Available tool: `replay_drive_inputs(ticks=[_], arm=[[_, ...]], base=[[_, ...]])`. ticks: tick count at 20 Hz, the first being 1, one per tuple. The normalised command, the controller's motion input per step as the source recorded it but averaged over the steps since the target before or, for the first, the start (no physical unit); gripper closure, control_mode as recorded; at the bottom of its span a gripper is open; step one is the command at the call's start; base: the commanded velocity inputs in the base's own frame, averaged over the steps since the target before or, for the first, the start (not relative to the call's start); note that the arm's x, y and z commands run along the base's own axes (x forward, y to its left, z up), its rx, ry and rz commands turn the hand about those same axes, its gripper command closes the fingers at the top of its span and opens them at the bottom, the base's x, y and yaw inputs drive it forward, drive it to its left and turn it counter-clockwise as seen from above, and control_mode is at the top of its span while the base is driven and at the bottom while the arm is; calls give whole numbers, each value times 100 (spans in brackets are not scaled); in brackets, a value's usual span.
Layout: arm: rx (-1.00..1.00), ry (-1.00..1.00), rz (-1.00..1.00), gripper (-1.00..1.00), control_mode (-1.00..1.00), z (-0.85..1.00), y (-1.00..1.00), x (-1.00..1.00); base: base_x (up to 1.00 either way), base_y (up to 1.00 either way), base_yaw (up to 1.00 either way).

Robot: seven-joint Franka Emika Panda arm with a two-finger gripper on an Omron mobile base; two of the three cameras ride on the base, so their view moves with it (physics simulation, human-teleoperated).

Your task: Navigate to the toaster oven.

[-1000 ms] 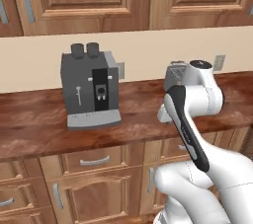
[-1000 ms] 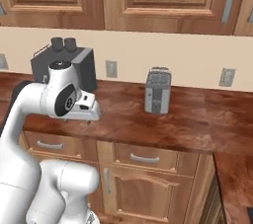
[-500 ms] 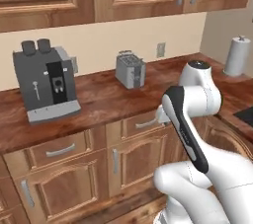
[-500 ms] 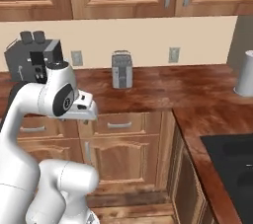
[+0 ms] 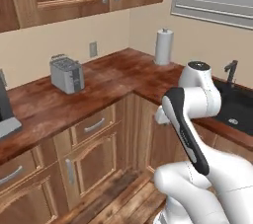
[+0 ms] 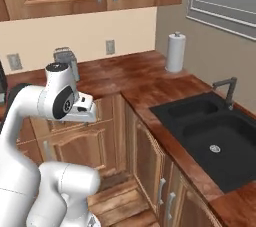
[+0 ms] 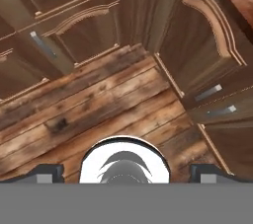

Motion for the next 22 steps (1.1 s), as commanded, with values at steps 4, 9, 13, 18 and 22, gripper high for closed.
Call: replay_drive_inputs(ticks=[4, 9, 13, 18, 22], arm=[[0, 0, 0, -100, 100, 0, 0, 0], [0, 0, 0, -100, 100, 0, 0, 0], [0, 0, 0, -100, 100, 0, 0, 0], [0, 0, 0, -100, 100, 0, 0, 0], [0, 0, 0, -100, 100, 0, 0, 0]], base=[[-2, -37, -60], [0, -40, -62], [0, -38, -62], [0, -54, -57], [0, -79, -50]])
